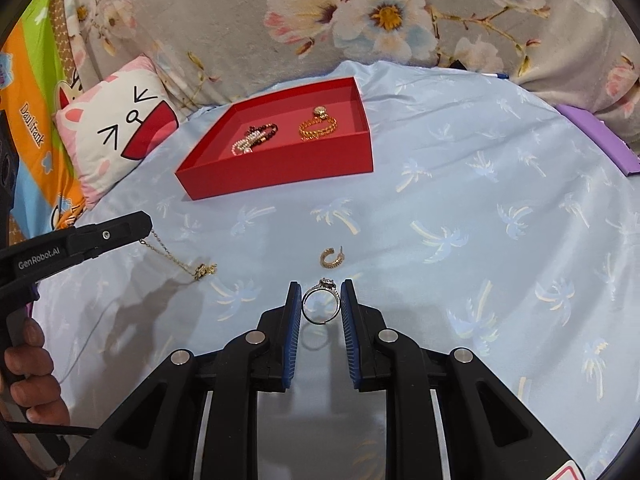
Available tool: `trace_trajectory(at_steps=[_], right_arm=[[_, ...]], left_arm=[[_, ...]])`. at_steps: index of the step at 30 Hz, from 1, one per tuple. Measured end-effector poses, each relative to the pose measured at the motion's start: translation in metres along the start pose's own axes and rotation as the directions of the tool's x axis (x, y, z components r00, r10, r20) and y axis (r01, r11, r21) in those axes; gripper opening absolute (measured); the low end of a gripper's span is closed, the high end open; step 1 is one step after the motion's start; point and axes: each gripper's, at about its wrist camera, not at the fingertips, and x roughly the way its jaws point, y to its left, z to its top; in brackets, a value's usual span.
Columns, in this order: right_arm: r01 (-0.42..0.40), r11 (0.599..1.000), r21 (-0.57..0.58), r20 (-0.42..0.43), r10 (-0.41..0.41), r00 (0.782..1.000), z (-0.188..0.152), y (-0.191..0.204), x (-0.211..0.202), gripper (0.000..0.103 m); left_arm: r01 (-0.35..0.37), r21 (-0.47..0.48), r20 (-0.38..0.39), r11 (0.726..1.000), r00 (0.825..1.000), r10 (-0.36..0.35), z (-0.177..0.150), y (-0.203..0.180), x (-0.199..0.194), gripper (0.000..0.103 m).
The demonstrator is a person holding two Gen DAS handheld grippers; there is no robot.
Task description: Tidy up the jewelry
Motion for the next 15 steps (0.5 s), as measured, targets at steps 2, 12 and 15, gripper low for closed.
trace_trajectory(at_steps=[2,12,15], right_arm=[[-0.008,1.0,-0.003,0.005,0.008,1.0,0.002,0.003,-0.004,0.019],[-0.029,0.999,-0.02,0.04,0.029,0.999,0.008,0.013,-0.02,0.019],[-0.034,0.999,-0.019,0.041,0.035,0.999,0.009,0.014,-0.021,0.019]], left_arm=[[0.003,0.0,0.011,1.0,1.0,-0.003,0.002,-0.001,-0.008,0.004],[0.043,0.018,0.064,0.999,0.997,-0.044,0.013,-0.01,-0.04,0.004],[0.05,0.024,0.071,0.998,0.996,-0.051,0.016,-0.013,-0.045,0.004]])
